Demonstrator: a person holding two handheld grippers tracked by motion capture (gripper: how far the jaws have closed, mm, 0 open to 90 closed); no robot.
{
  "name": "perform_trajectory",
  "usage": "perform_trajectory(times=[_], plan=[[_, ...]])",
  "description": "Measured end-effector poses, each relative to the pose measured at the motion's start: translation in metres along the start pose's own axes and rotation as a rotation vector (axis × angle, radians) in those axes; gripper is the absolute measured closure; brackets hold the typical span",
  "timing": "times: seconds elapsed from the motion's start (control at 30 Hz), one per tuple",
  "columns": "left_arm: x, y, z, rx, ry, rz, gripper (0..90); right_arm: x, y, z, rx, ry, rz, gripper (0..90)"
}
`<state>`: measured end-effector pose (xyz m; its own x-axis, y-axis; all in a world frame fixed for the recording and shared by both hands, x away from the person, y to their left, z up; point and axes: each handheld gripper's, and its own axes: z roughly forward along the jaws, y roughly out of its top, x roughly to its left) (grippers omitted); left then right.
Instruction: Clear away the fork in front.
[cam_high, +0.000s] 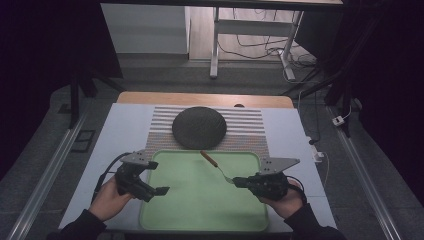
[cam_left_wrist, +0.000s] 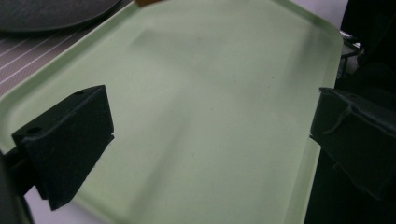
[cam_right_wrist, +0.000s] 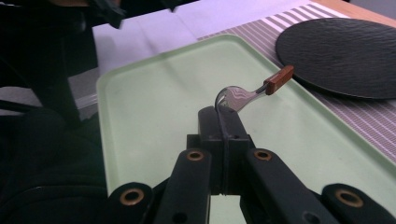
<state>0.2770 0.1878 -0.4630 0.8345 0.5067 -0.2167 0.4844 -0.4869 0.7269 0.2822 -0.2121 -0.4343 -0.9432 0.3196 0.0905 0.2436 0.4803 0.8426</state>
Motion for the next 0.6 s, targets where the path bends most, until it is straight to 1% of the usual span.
perform_trajectory(times=[0.03,0.07,0.1,0.13,0.17,0.23,0.27,0.3,0.33,0.37,0.4,0.43,0.47,0.5,0.53,0.57,0.6], plan=[[0.0,0.006,0.006,0.011,-0.002,0.023,0.0,0.0,0.0,0.001,-0.002,0.013,-0.001,89.8],[0.0,0.006,0.006,0.011,-0.002,0.023,0.0,0.001,0.0,0.002,0.0,0.026,-0.002,89.8],[0.0,0.012,0.012,0.017,-0.009,0.047,0.0,0.001,0.0,0.003,-0.002,0.038,-0.004,89.8],[0.0,0.012,0.012,0.017,-0.009,0.047,0.0,0.002,0.0,0.004,-0.002,0.048,-0.005,89.8],[0.0,0.017,0.017,0.024,-0.025,0.069,0.0,0.002,0.001,0.005,-0.001,0.058,-0.006,89.8],[0.0,0.022,0.022,0.036,-0.039,0.089,0.0,0.003,0.001,0.007,0.0,0.089,-0.008,89.8],[0.0,0.022,0.022,0.036,-0.039,0.089,0.0,0.004,0.001,0.008,-0.001,0.099,-0.011,89.8],[0.0,0.026,0.027,0.055,-0.042,0.116,0.0,0.005,0.001,0.009,0.001,0.112,-0.015,89.8],[0.0,0.026,0.027,0.055,-0.042,0.116,0.0,0.006,0.002,0.009,0.004,0.125,-0.025,89.8],[-0.001,0.03,0.032,0.075,-0.03,0.153,0.0,0.007,0.002,0.011,0.004,0.14,-0.028,89.8],[-0.001,0.03,0.032,0.075,-0.03,0.153,0.0,0.008,0.003,0.012,0.005,0.148,-0.032,89.8],[-0.002,0.034,0.036,0.089,-0.029,0.199,0.0,0.009,0.003,0.013,0.008,0.159,-0.036,89.8],[-0.003,0.036,0.039,0.098,-0.037,0.227,0.0,0.01,0.003,0.014,0.007,0.169,-0.041,89.8],[-0.003,0.036,0.039,0.098,-0.037,0.227,0.0,0.011,0.004,0.015,0.007,0.179,-0.044,89.8],[-0.004,0.039,0.044,0.117,-0.053,0.276,0.0,0.011,0.004,0.016,0.006,0.19,-0.047,89.8],[-0.004,0.039,0.044,0.117,-0.053,0.276,0.0,0.011,0.004,0.016,0.007,0.201,-0.051,89.8],[-0.006,0.04,0.047,0.128,-0.058,0.306,0.0,0.012,0.004,0.017,0.008,0.211,-0.055,89.8]])
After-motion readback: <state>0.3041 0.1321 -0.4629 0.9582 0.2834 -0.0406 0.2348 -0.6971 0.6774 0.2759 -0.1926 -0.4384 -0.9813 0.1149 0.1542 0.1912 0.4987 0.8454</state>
